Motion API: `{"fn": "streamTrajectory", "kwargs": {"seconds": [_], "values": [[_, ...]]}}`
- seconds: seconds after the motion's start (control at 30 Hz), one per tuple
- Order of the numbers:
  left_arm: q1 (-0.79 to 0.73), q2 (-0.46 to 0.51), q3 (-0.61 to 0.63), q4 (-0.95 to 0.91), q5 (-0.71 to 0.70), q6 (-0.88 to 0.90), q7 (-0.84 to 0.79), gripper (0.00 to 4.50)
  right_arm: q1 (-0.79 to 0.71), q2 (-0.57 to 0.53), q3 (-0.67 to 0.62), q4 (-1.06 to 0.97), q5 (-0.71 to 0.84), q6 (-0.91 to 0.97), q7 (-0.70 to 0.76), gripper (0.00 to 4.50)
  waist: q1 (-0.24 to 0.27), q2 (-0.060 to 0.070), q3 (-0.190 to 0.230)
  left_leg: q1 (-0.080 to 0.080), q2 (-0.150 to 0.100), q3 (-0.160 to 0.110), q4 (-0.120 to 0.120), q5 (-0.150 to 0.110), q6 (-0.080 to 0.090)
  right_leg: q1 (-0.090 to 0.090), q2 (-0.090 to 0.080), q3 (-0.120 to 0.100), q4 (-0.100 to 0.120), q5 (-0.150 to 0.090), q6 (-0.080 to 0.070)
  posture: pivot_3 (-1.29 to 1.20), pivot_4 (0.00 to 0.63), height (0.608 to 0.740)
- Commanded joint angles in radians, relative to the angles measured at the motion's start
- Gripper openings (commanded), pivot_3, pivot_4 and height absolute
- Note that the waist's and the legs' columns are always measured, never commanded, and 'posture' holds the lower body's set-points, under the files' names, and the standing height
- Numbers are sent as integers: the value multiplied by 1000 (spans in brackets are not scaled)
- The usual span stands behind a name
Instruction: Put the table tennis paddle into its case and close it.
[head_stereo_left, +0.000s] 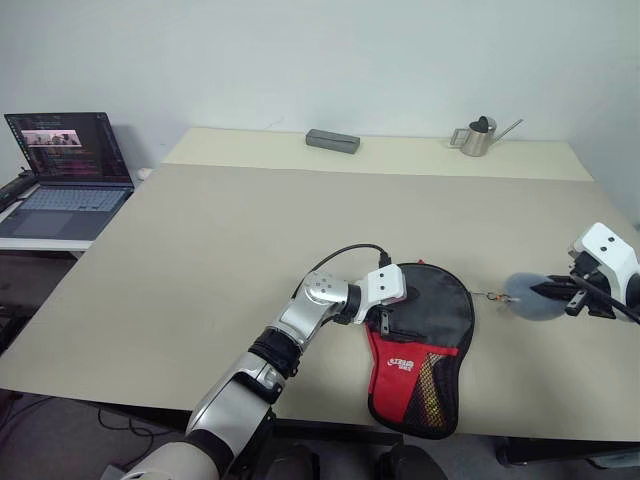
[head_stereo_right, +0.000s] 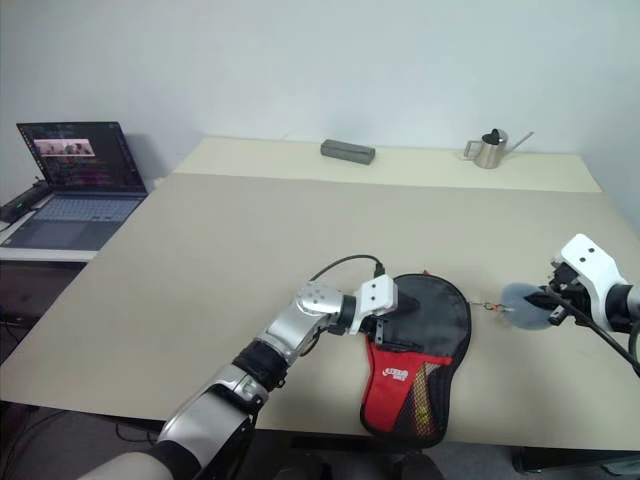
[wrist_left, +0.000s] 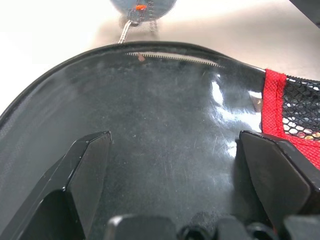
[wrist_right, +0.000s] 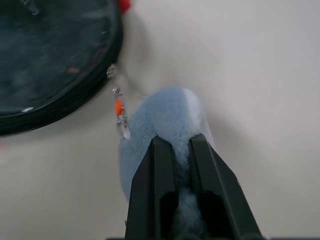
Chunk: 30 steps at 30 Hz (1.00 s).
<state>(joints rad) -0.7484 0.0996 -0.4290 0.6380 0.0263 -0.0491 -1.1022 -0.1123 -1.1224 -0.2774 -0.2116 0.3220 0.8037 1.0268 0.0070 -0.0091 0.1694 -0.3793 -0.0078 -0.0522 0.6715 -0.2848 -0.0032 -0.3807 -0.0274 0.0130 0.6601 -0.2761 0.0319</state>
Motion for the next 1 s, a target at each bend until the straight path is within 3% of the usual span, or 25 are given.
{"fn": "streamTrajectory", "kwargs": {"seconds": [0.03,0.3,1.0], "values": [[66,36,-87,103,101,54,-13,4500,59,-24,-94,-126,38,44,9,17,-1,0,-1,0,0,0,-1,0,0,0,0,0,0,-1,2,0,150,740],[68,30,-97,102,103,57,-13,4500,181,20,-104,-296,86,92,-26,17,-1,-6,-7,3,0,0,-5,0,0,1,0,0,-2,-3,4,0,150,740],[59,31,-138,116,135,51,-25,4500,365,-8,-192,-469,154,98,41,17,0,-9,-13,10,2,0,-10,0,0,11,2,0,-13,-3,5,0,150,740]]}}
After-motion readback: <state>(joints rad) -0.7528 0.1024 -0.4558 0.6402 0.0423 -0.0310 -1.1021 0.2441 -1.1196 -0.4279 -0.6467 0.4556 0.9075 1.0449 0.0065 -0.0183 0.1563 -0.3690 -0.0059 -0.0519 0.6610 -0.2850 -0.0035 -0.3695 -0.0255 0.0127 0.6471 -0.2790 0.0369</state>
